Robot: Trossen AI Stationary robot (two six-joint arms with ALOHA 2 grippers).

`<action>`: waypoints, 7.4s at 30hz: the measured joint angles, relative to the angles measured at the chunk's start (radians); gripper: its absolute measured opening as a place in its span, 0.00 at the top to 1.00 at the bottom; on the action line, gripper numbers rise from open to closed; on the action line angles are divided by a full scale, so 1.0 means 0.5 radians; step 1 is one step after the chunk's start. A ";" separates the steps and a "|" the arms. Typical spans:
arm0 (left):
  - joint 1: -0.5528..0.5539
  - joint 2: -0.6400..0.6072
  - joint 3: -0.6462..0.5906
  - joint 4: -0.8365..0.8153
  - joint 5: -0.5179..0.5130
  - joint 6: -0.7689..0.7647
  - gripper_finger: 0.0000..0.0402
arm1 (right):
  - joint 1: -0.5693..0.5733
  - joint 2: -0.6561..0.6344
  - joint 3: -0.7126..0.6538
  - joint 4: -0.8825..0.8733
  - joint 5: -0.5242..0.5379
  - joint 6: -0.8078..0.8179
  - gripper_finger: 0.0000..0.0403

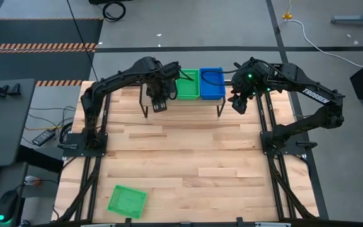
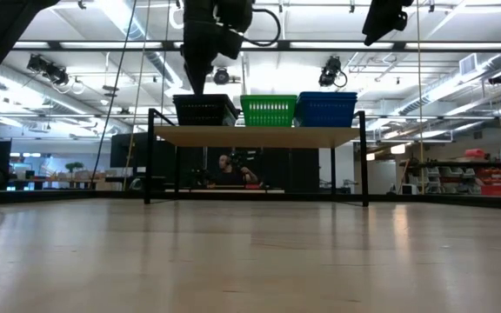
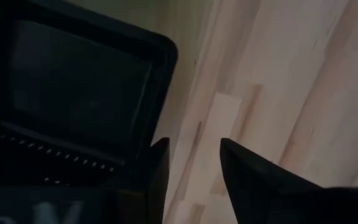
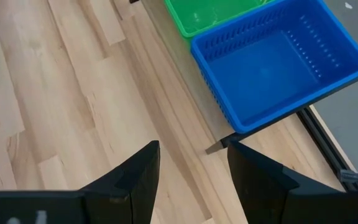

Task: Stack baskets on shelf by color
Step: Stack the black basket on top of the other black baskets on the shelf, then adjust the stacked green baskets on the shelf

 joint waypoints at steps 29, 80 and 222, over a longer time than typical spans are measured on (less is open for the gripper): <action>0.014 -0.008 0.068 0.031 0.054 0.327 0.71 | 0.000 0.000 0.000 0.045 0.000 -0.048 0.52; 0.118 -0.073 -0.289 0.094 -0.172 0.526 0.59 | 0.001 -0.002 0.001 0.106 0.001 -0.089 0.52; -0.123 0.321 0.337 0.289 -0.232 0.122 0.91 | 0.001 -0.002 0.001 0.089 -0.069 0.107 0.52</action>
